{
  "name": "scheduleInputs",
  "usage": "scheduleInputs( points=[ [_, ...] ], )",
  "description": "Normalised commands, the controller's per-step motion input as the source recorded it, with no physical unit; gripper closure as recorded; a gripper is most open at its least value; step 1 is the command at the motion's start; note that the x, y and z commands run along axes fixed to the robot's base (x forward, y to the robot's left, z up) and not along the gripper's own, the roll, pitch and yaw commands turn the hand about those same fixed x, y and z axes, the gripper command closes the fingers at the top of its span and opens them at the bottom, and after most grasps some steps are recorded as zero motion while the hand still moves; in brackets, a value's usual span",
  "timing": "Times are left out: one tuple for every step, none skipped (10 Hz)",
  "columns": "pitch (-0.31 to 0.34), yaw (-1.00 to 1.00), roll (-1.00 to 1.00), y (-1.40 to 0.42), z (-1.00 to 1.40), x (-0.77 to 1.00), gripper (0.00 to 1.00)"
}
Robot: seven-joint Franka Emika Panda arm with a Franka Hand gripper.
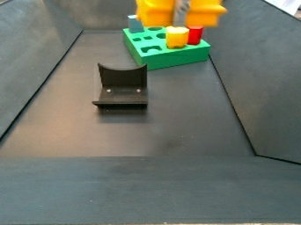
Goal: Pick up the star object. Move up. Place the star object on the fixture. Regrasp the star object. Move to above the board. Insert the star object.
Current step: Place the star object on the fixture.
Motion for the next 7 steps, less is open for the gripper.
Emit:
scheduleInputs(
  points=[
    [0.077, 1.00, -0.05, -0.50, 0.12, 1.00, 1.00],
    [0.087, 1.00, -0.06, -0.37, 0.09, 1.00, 1.00],
    [0.103, 1.00, -0.06, -0.24, 0.06, 0.92, 1.00],
    [0.116, 1.00, -0.07, -0.14, 0.04, 0.83, 1.00],
    [0.125, 1.00, -0.07, -0.10, 0.04, 0.77, 1.00],
    [0.145, 1.00, -0.08, -0.05, 0.02, 0.65, 1.00],
    [0.169, 1.00, -0.09, -0.03, 0.02, 0.53, 1.00]
  ],
)
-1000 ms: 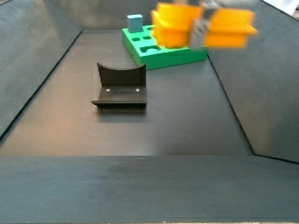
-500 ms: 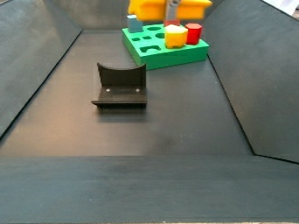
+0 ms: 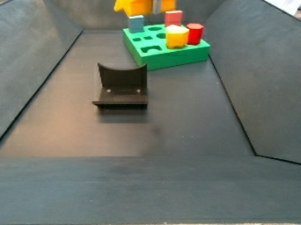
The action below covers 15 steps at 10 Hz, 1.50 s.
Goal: Pick up the star object. Move up. Place the star object on the fixture. Regrasp the star object. Move to above the board. Insert the star object.
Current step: Place the star object on the fixture.
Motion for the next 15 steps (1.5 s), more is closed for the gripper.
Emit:
scheduleInputs(
  points=[
    [0.187, 1.00, -0.10, -0.02, 0.02, 0.44, 1.00],
    [0.186, 1.00, -0.93, 0.62, -0.51, 0.73, 1.00],
    [0.191, 0.90, -1.00, 0.61, -0.49, 0.62, 1.00],
    [0.193, 0.79, -1.00, 0.44, -0.28, 0.55, 1.00],
    [0.223, 0.73, -1.00, 0.26, -0.15, 0.46, 1.00],
    [0.276, 0.66, -1.00, 0.13, -0.08, 0.35, 1.00],
    [0.331, 0.60, -1.00, 0.10, -0.05, 0.27, 1.00],
    [0.408, 0.50, -1.00, 0.08, -0.03, 0.17, 1.00],
    [0.467, 0.41, -0.98, 0.06, -0.02, 0.12, 1.00],
    [0.445, 0.25, -0.80, 0.05, -0.01, 0.08, 1.00],
    [0.407, 0.10, -0.62, 0.05, -0.01, 0.08, 1.00],
    [0.349, -0.04, -0.39, 0.05, -0.02, 0.10, 1.00],
    [0.298, -0.10, -0.28, 0.04, -0.01, 0.09, 1.00],
    [0.242, -0.12, -0.21, 0.04, 0.00, 0.08, 1.00],
    [0.068, -0.13, -1.00, 0.06, -1.00, 0.10, 1.00]
  ],
)
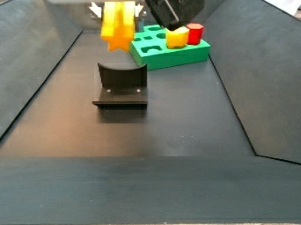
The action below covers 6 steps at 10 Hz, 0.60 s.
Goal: Pick up the star object. Move up. Place the star object on the fixture. Regrasp the star object. Move to above the board. Insert the star object.
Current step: Place the star object on the fixture.
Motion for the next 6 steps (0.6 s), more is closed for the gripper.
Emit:
scheduleInputs(
  points=[
    [0.038, -0.14, -1.00, 0.07, -1.00, 0.11, 1.00],
    [0.052, -0.15, -1.00, 0.08, -1.00, 0.12, 1.00],
    [0.065, -0.15, -1.00, 0.08, -1.00, 0.13, 1.00],
    [0.071, -0.16, -1.00, 0.08, -1.00, 0.14, 1.00],
    [0.066, -0.17, -0.94, 0.09, -1.00, 0.15, 1.00],
    [0.052, -0.16, -0.78, 0.10, -1.00, 0.16, 1.00]
  ],
)
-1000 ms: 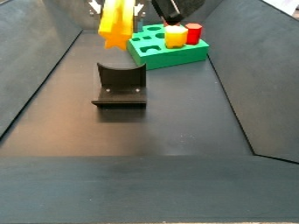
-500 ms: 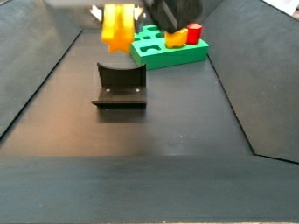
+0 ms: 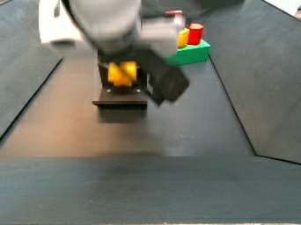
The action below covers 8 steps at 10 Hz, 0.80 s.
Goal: Pick up the star object. Move up. Place the star object on the fixture. Regrasp the star object. Move to above the board. Insert the star object.
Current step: Place the star object on the fixture.
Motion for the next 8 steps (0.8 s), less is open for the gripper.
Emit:
scheduleInputs(
  points=[
    [0.041, -0.15, -0.62, 0.11, -1.00, 0.17, 1.00],
    [0.035, -0.14, -0.45, 0.11, -1.00, 0.18, 1.00],
    [0.028, -0.12, -0.27, 0.11, -1.00, 0.19, 1.00],
    [0.022, -0.11, -0.19, 0.12, -1.00, 0.19, 1.00],
    [0.011, -0.11, -0.15, 0.12, -0.87, 0.17, 1.00],
    [-0.016, -0.08, -0.11, 0.17, -0.80, 0.11, 1.00],
    [-0.019, -0.08, -0.11, 0.17, -0.80, 0.10, 1.00],
    [-0.019, -0.07, -0.11, 0.17, -0.80, 0.10, 1.00]
  ],
)
